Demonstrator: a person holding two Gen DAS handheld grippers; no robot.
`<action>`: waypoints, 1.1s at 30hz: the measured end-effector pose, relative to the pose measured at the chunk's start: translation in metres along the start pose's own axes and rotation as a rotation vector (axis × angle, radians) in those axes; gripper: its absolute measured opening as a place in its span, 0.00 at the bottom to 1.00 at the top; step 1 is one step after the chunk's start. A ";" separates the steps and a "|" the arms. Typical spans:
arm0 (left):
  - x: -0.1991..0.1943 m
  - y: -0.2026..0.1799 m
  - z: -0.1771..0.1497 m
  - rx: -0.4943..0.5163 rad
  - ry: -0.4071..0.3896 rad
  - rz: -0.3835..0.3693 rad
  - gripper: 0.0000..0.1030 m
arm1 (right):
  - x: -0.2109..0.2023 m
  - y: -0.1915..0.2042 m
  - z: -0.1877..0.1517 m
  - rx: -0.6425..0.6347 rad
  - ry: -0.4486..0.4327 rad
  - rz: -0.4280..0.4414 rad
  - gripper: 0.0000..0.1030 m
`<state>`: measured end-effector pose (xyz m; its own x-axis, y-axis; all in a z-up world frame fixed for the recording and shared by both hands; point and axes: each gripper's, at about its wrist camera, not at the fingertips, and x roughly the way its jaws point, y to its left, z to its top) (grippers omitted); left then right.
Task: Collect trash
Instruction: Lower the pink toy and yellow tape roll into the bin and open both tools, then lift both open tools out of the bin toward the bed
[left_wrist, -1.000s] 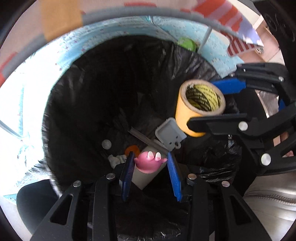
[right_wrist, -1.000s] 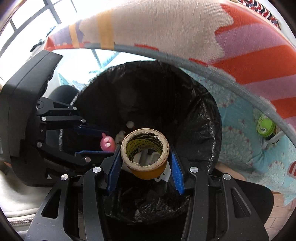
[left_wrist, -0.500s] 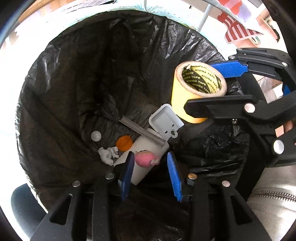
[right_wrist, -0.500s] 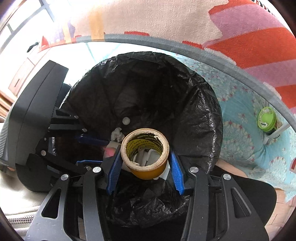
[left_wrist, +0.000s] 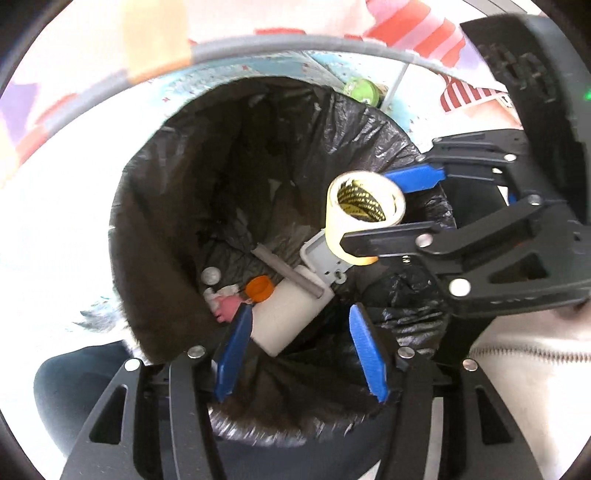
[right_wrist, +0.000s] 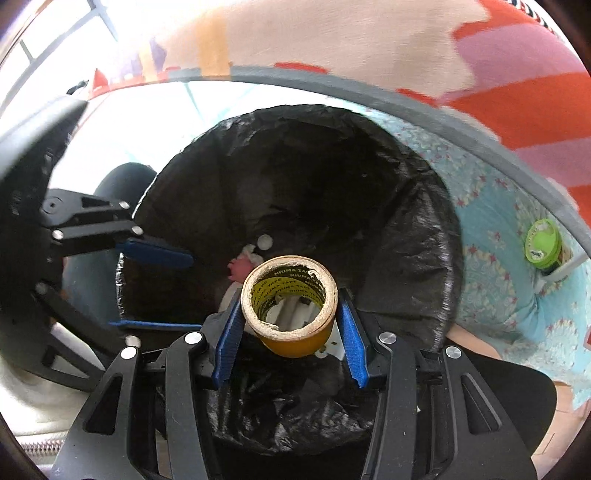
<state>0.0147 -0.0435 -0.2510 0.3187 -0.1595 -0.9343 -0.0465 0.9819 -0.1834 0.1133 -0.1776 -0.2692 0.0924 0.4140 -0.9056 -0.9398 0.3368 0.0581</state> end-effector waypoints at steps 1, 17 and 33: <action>-0.005 0.001 -0.002 0.003 -0.007 0.004 0.51 | 0.003 0.002 0.001 -0.008 0.006 0.000 0.47; -0.050 0.028 -0.005 -0.069 -0.138 -0.032 0.61 | 0.033 0.016 0.001 -0.019 0.106 0.040 0.55; -0.073 0.002 0.015 0.012 -0.209 -0.005 0.61 | -0.043 -0.001 0.006 0.027 -0.076 0.007 0.56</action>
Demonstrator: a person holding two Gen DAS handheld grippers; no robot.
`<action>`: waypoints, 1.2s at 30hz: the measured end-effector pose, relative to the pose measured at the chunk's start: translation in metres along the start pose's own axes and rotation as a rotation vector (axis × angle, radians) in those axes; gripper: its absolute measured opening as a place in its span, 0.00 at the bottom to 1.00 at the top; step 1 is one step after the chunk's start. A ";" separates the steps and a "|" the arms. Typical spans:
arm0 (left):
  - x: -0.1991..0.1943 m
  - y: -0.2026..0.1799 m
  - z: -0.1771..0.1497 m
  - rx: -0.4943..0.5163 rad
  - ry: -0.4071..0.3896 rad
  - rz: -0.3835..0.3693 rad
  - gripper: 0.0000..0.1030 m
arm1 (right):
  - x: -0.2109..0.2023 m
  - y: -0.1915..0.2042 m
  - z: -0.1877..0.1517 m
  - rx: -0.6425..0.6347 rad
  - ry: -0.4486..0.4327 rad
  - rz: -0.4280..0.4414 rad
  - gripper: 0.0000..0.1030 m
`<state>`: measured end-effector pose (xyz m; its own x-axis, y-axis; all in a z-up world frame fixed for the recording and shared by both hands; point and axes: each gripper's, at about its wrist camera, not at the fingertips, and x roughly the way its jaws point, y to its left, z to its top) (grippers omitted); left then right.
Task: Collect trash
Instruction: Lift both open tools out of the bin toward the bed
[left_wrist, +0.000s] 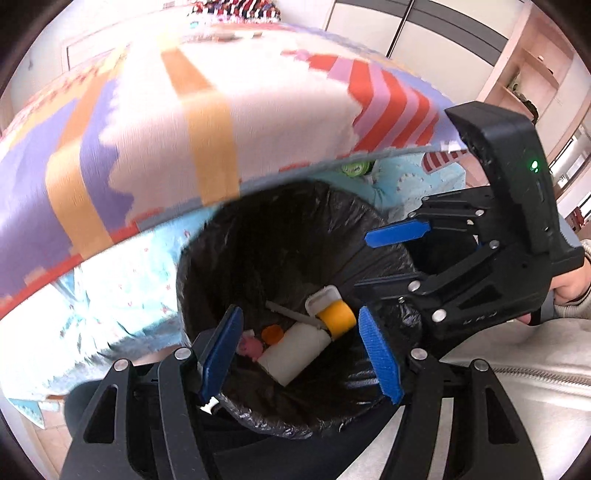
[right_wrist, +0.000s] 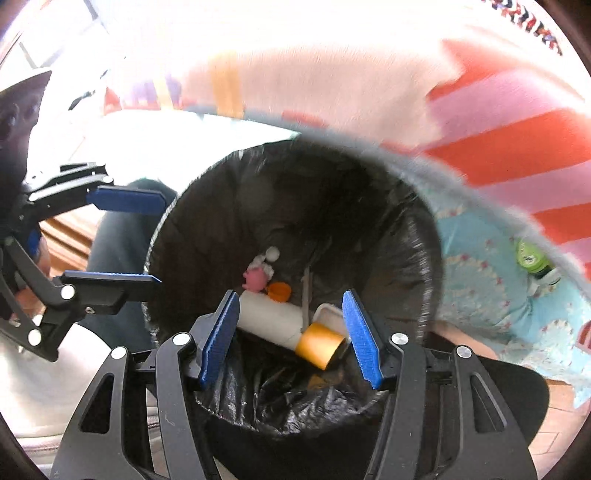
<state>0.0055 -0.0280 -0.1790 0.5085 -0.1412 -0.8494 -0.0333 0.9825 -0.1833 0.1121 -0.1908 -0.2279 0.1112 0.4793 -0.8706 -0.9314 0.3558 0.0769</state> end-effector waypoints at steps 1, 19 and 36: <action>-0.005 0.000 0.003 0.006 -0.015 0.004 0.61 | -0.008 0.000 0.001 -0.002 -0.016 -0.002 0.56; -0.052 0.011 0.066 0.087 -0.206 0.053 0.61 | -0.086 -0.013 0.050 -0.021 -0.246 -0.089 0.56; -0.041 0.050 0.163 0.071 -0.250 0.079 0.61 | -0.109 -0.070 0.113 0.041 -0.366 -0.149 0.56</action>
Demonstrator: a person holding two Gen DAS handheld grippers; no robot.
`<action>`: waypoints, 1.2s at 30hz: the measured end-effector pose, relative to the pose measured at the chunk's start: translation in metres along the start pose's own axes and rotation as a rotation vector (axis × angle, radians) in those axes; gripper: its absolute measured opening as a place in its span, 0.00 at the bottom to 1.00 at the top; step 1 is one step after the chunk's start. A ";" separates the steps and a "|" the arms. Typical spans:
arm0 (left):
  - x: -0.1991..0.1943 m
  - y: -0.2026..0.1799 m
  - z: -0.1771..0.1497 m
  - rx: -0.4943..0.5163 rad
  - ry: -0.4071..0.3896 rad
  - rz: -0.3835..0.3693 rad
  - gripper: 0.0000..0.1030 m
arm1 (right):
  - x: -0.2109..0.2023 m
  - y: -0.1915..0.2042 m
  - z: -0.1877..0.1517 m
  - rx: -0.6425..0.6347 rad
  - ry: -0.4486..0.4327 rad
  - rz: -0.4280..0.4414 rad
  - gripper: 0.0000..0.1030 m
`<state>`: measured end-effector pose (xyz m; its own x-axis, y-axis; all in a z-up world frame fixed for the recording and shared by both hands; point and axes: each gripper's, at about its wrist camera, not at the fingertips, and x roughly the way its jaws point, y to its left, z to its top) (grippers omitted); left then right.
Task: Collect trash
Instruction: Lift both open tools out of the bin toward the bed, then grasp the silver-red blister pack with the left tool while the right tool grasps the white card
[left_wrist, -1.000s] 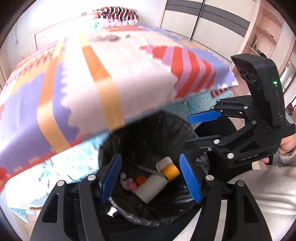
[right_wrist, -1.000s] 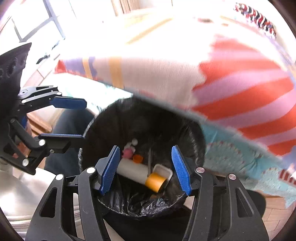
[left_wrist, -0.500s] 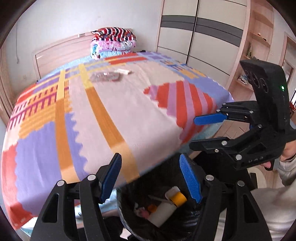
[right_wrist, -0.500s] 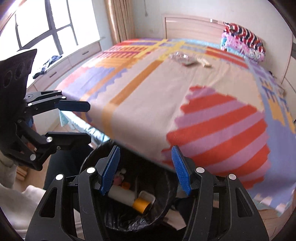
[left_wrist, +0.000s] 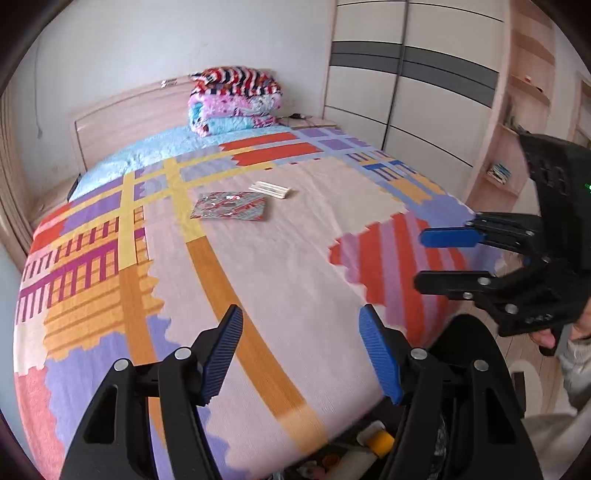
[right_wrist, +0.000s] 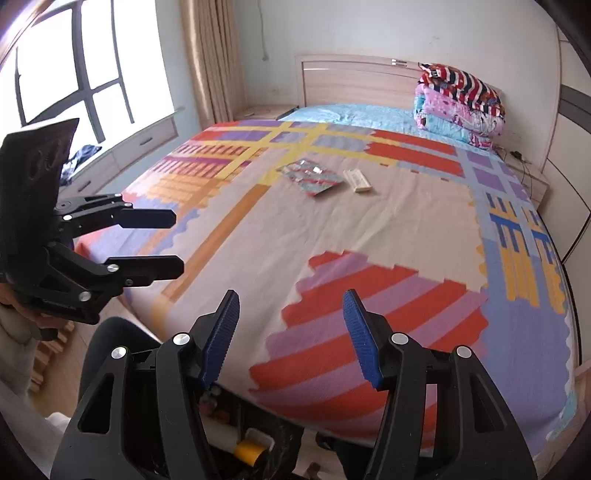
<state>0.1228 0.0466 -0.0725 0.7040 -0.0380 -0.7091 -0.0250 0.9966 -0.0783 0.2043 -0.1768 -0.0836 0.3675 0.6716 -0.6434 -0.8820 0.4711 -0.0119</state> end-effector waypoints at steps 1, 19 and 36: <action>0.006 0.006 0.005 -0.019 0.004 -0.010 0.61 | 0.003 -0.004 0.004 0.004 -0.005 -0.002 0.56; 0.098 0.081 0.064 -0.304 0.099 -0.040 0.61 | 0.068 -0.052 0.057 0.034 0.019 -0.020 0.56; 0.131 0.104 0.099 -0.379 0.132 -0.002 0.61 | 0.127 -0.077 0.097 0.031 0.047 -0.058 0.41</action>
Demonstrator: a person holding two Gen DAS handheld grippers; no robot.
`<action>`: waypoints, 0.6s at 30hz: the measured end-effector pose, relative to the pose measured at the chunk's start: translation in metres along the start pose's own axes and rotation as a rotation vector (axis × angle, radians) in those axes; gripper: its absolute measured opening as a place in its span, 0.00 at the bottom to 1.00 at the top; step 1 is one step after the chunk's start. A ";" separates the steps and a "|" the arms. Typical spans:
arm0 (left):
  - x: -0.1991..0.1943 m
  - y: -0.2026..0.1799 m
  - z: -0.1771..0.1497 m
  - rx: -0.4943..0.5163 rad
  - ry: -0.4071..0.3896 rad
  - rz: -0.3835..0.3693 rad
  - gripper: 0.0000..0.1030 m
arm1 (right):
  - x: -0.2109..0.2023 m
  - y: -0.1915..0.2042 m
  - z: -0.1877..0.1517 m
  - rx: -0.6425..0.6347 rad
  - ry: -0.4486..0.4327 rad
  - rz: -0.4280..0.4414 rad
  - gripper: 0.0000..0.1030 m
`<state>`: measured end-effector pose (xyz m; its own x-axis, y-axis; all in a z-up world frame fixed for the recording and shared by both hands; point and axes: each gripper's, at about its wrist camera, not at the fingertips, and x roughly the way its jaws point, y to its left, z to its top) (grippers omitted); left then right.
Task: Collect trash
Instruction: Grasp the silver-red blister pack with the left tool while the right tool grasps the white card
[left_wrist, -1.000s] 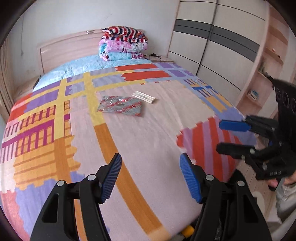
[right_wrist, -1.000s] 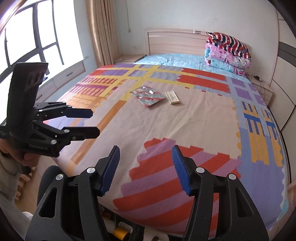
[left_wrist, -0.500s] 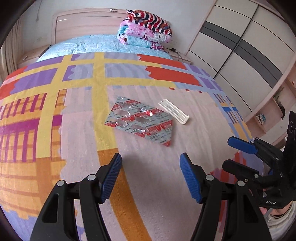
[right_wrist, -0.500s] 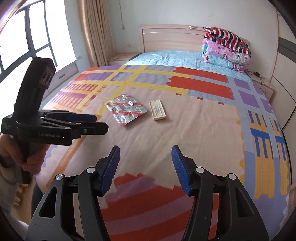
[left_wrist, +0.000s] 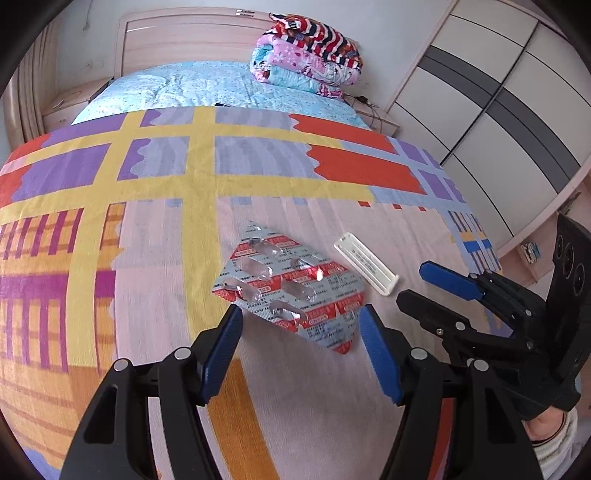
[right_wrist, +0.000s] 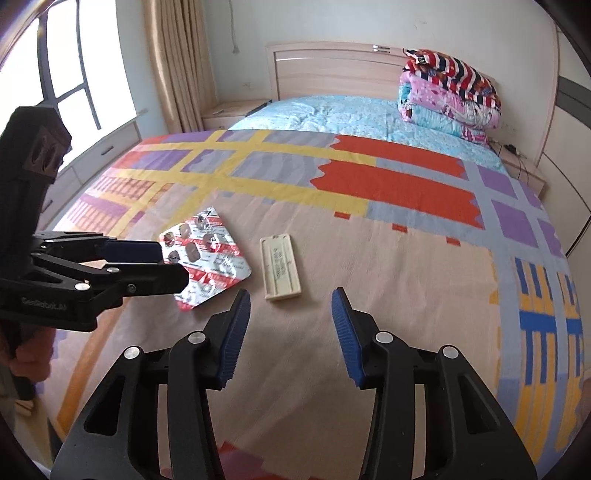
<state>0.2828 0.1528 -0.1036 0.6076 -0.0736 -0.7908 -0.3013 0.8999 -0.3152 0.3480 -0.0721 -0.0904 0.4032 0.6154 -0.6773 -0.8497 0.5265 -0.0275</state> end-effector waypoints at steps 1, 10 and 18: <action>0.002 0.000 0.002 0.000 0.001 0.006 0.61 | 0.002 -0.001 0.001 0.001 0.003 0.003 0.38; 0.019 -0.008 0.024 0.040 0.045 0.068 0.70 | 0.011 -0.001 0.002 0.005 0.024 0.015 0.22; 0.039 -0.027 0.040 0.091 0.073 0.126 0.76 | 0.009 -0.004 0.000 0.041 0.022 -0.001 0.22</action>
<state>0.3438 0.1428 -0.1056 0.5132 0.0142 -0.8581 -0.3017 0.9390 -0.1649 0.3546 -0.0688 -0.0967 0.3964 0.6019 -0.6933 -0.8343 0.5513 0.0015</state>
